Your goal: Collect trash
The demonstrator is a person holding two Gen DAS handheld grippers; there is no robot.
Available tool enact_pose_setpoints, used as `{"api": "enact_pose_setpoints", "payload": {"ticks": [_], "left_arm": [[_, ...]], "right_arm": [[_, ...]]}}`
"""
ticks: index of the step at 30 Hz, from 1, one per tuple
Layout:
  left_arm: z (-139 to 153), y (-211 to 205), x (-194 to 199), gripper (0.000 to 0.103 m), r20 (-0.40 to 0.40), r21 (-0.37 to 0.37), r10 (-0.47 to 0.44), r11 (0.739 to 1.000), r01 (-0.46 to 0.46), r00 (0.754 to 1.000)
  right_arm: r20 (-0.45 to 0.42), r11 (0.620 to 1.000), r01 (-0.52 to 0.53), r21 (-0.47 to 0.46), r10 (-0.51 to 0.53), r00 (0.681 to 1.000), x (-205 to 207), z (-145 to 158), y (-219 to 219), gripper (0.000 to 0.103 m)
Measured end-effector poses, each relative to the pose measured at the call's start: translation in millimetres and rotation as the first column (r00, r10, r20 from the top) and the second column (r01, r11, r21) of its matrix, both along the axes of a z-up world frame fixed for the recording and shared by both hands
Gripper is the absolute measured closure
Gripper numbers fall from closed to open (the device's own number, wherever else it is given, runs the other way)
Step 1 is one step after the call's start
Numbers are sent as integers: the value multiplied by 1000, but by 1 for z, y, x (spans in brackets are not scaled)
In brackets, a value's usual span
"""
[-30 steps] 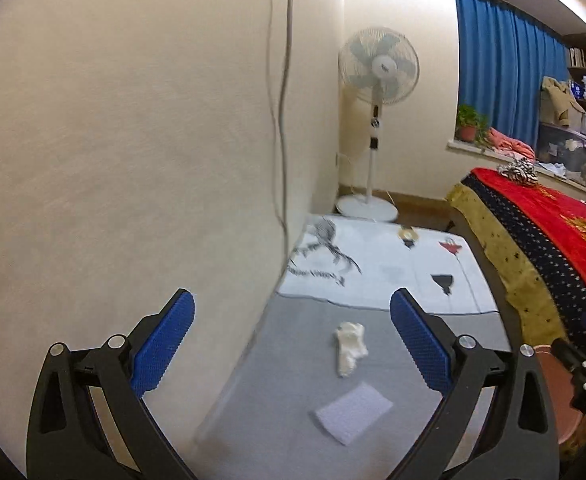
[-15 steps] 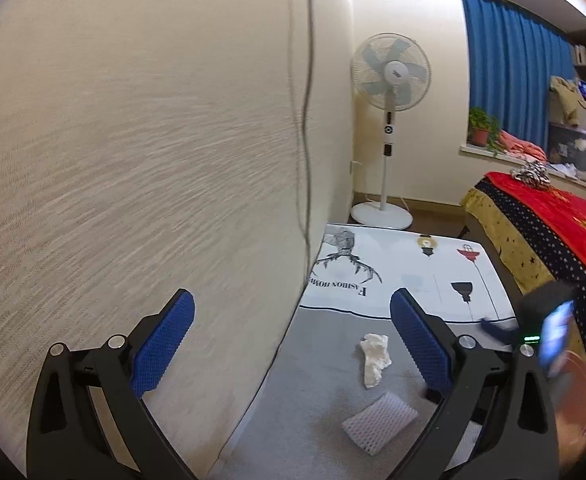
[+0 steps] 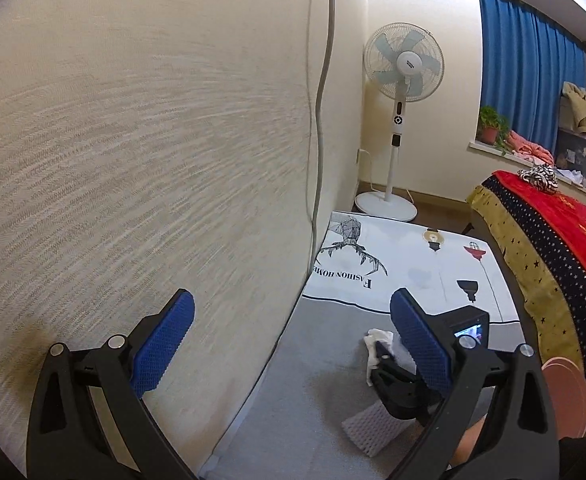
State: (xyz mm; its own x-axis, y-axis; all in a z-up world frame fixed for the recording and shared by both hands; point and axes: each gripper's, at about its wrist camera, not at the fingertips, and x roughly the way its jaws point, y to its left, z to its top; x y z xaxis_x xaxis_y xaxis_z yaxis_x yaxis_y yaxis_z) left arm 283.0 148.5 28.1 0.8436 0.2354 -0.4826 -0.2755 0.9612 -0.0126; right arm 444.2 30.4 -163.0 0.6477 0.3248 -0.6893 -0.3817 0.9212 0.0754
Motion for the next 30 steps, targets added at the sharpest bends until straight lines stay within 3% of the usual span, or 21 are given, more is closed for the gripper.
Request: {"api": "enact_pose_setpoints", "payload": {"ticks": [5, 11, 14, 17, 18, 22, 27, 30], "left_arm": [[-1, 0, 3, 8, -3, 6, 7, 1000, -7, 1000], [1, -2, 5, 8, 19, -54, 6, 999, -5, 1000], [4, -6, 4, 8, 76, -109, -45, 993, 53, 996], [-1, -15, 1, 8, 161, -97, -138, 983, 155, 977], [-9, -19, -1, 8, 200, -79, -176, 978, 195, 964], [-52, -30, -4, 8, 232, -54, -230, 967, 249, 945], [-127, -37, 5, 15, 99, -121, -243, 960, 254, 965], [-160, -46, 8, 21, 45, -104, -259, 959, 263, 965]], "right_arm": [[75, 1000, 11, 1, -11, 997, -8, 17, -13, 96], [147, 996, 69, 59, -77, 986, -24, 88, -71, 96], [189, 994, 105, 38, -110, 976, -47, 126, -112, 96], [206, 989, 148, 29, -151, 967, -81, 153, -158, 95], [209, 985, 168, 33, -172, 963, -96, 159, -175, 95], [181, 965, 249, 79, -260, 949, -142, 160, -225, 95], [123, 944, 315, 100, -326, 937, -166, 144, -257, 95], [144, 948, 310, 71, -317, 938, -171, 142, -262, 95]]}}
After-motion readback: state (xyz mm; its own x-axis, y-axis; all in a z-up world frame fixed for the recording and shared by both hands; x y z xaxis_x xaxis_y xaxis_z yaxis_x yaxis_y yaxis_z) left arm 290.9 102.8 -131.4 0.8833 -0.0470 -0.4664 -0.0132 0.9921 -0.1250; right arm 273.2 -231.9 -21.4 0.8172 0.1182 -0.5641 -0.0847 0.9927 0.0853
